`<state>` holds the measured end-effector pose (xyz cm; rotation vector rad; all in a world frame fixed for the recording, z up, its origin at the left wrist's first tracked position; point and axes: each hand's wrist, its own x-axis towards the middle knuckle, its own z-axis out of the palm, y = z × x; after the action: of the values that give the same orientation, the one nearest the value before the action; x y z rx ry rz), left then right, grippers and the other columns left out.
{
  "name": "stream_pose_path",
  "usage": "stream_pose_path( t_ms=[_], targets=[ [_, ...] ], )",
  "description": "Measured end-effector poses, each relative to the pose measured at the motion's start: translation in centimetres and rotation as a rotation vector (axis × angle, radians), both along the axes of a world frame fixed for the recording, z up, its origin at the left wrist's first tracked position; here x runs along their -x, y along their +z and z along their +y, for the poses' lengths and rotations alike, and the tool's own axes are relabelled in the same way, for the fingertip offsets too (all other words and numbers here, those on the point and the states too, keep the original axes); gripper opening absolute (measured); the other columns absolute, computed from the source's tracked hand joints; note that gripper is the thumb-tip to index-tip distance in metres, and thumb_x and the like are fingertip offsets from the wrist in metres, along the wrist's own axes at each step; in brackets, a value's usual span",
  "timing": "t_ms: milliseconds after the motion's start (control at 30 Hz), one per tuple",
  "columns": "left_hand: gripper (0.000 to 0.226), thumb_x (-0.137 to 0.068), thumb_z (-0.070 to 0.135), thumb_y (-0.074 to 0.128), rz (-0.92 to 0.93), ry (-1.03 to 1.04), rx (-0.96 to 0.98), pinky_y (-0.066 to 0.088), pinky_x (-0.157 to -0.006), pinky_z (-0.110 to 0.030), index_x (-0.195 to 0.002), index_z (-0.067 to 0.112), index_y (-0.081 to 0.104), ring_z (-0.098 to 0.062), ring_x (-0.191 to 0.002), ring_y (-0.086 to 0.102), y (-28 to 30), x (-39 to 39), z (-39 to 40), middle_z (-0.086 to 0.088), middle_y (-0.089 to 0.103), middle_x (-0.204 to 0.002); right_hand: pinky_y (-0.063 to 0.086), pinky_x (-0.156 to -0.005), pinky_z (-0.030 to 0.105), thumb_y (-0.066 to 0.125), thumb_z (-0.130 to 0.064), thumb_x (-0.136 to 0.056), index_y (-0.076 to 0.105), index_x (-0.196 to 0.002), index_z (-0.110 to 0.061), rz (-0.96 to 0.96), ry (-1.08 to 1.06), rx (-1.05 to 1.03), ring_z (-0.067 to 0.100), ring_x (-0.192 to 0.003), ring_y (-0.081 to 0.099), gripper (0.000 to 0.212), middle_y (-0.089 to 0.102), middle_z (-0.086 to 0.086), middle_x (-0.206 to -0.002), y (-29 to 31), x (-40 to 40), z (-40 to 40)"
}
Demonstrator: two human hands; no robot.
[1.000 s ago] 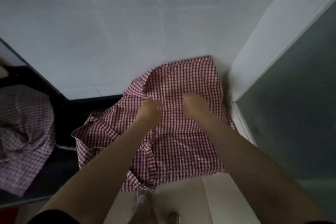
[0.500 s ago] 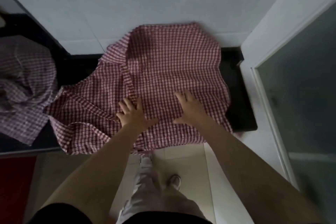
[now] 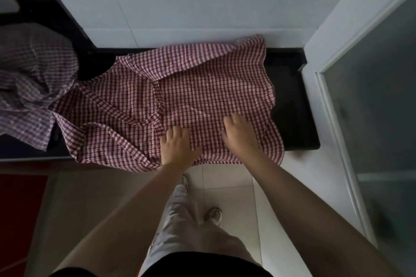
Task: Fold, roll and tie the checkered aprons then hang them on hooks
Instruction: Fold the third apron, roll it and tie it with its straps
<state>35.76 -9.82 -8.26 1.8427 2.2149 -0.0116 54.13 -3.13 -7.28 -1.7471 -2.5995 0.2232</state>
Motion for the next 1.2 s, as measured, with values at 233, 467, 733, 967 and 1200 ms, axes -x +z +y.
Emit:
stream_pose_path(
  t_ms=[233,467,733,967,1200],
  targets=[
    [0.09,-0.069,0.056,0.078,0.127,-0.128,-0.015,0.04,-0.104,-0.047,-0.138,0.013,0.039,-0.031,-0.12,0.044,-1.7,0.3,-0.7,-0.013,0.044,-0.132,0.052,-0.086,0.042,0.087,-0.03,-0.065,0.058,-0.114,-0.012,-0.209,0.173,0.018,0.027,-0.116,0.053,0.06,0.056,0.009,-0.124,-2.0,-0.6,-2.6],
    [0.086,-0.069,0.054,0.077,0.055,-0.136,-0.056,0.037,-0.109,-0.049,-0.136,0.011,0.043,-0.034,-0.122,0.043,-1.7,0.6,-1.2,-0.015,0.044,-0.134,0.054,-0.09,0.045,0.083,-0.013,-0.073,0.071,-0.096,-0.005,-0.117,0.211,0.029,0.031,-0.12,0.055,0.028,0.059,0.016,-0.131,-2.1,-1.5,-3.0],
    [0.106,-0.076,0.078,0.055,-0.036,-0.195,0.123,0.01,-0.123,-0.047,-0.153,0.015,0.019,-0.032,-0.149,0.013,-0.7,1.8,0.2,-0.014,0.016,-0.159,0.042,-0.068,0.027,0.067,-0.028,-0.089,0.058,-0.096,-0.011,-0.013,0.094,0.139,0.012,-0.092,0.048,0.02,0.053,0.0,-0.111,-0.3,-2.5,-1.5],
    [0.043,-0.094,0.038,0.05,-0.101,-0.059,0.011,0.033,-0.108,-0.043,-0.13,0.016,0.054,-0.026,-0.122,0.048,1.9,2.4,2.5,-0.007,0.053,-0.128,0.039,-0.058,0.027,0.051,-0.039,-0.098,0.047,-0.086,-0.02,0.009,-0.05,0.219,0.016,-0.07,0.053,0.023,0.048,-0.006,-0.074,2.4,-2.5,0.4],
    [0.012,-0.092,0.023,0.054,-0.508,0.525,-0.078,0.044,-0.061,-0.028,-0.095,0.014,0.061,-0.017,-0.079,0.056,3.2,4.6,6.8,0.0,0.059,-0.093,0.051,-0.064,0.026,0.058,-0.018,-0.096,0.057,-0.099,-0.019,0.599,-0.719,0.428,0.011,-0.077,0.057,0.003,0.06,-0.002,-0.092,4.0,0.6,5.7]
  ],
)
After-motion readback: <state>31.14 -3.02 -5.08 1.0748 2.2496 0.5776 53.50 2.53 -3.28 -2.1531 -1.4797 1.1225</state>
